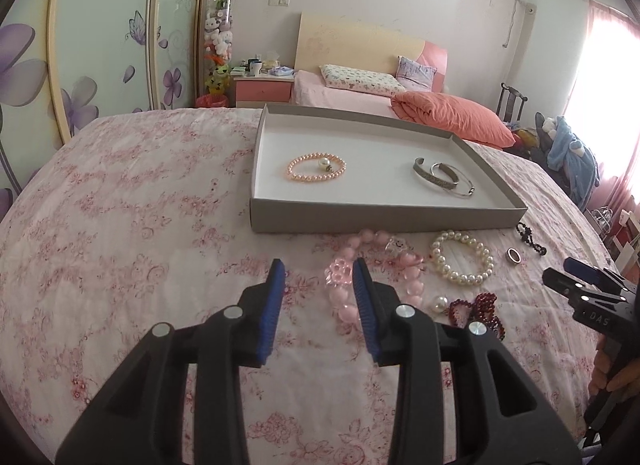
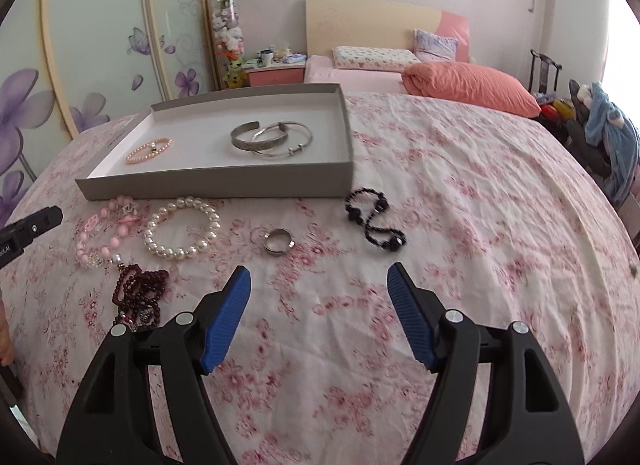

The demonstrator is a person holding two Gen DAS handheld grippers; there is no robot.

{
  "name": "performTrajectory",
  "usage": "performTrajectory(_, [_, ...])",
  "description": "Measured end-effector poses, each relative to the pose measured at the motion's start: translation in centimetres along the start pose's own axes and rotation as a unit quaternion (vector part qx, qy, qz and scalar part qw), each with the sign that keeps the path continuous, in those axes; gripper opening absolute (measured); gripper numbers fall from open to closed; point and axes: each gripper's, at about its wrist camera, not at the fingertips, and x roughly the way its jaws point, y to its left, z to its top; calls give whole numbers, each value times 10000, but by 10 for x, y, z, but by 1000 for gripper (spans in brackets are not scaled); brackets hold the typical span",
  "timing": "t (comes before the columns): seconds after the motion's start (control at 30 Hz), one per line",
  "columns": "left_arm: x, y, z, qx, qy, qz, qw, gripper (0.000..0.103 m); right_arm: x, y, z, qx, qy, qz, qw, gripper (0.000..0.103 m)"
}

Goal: Organize jewelry
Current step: 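Withdraw both tools from the tray back toward the remaining jewelry, then grasp the black bead bracelet with the right tool while the left tool reaches the pink flower bracelet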

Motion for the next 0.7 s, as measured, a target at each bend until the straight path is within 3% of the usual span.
performTrajectory(0.47, [6, 3, 0, -86, 96, -11, 9999, 36, 43, -32, 23, 213, 438, -440, 9978, 67])
performTrajectory(0.63, [7, 4, -1, -100, 125, -23, 9999, 36, 56, -32, 33, 195, 540, -325, 9978, 54])
performTrajectory(0.7, [8, 4, 0, -107, 136, -26, 9998, 36, 57, -31, 34, 168, 533, -294, 9980, 38])
